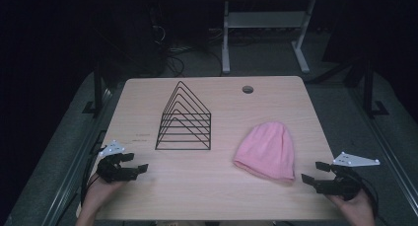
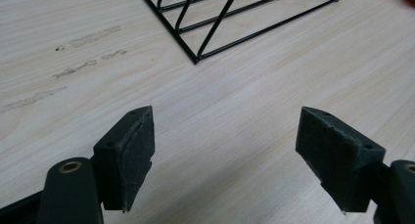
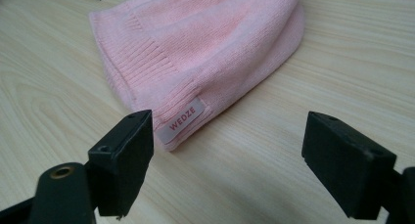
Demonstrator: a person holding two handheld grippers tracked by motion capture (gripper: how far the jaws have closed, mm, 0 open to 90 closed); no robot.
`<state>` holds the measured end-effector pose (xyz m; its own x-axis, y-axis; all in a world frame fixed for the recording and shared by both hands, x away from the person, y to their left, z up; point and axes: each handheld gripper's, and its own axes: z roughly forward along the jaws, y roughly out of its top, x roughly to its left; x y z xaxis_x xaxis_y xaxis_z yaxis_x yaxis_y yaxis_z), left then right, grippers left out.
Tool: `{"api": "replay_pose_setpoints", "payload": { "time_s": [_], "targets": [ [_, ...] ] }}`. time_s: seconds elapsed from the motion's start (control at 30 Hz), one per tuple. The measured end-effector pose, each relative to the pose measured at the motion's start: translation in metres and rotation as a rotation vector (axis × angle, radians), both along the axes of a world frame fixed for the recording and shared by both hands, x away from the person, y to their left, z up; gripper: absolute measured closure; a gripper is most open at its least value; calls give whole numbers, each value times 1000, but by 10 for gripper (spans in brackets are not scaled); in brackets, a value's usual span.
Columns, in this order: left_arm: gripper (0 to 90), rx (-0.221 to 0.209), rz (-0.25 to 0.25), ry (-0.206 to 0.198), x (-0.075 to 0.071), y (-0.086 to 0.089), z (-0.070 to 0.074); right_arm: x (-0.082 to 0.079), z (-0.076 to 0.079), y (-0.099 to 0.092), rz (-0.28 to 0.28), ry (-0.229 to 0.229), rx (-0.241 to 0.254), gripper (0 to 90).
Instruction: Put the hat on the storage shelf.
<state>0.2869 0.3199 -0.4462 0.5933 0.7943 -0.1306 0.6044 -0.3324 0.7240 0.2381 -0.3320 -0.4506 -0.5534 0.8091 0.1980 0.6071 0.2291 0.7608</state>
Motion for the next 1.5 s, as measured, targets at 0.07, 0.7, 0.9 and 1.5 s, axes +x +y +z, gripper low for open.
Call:
{"api": "replay_pose_setpoints", "payload": {
  "time_s": [0.07,0.7,0.9,1.5],
  "targets": [
    [221,14,-11,0,1,0,0,1,0,0,0,6,-4,189],
    [222,10,-10,-14,2,0,1,40,0,14,26,51,24,180],
    [222,11,-6,-4,1,2,-1,52,1,15,37,80,64,182],
    [222,-7,1,-9,0,4,2,93,30,29,105,121,-1,193]
  ]
}}
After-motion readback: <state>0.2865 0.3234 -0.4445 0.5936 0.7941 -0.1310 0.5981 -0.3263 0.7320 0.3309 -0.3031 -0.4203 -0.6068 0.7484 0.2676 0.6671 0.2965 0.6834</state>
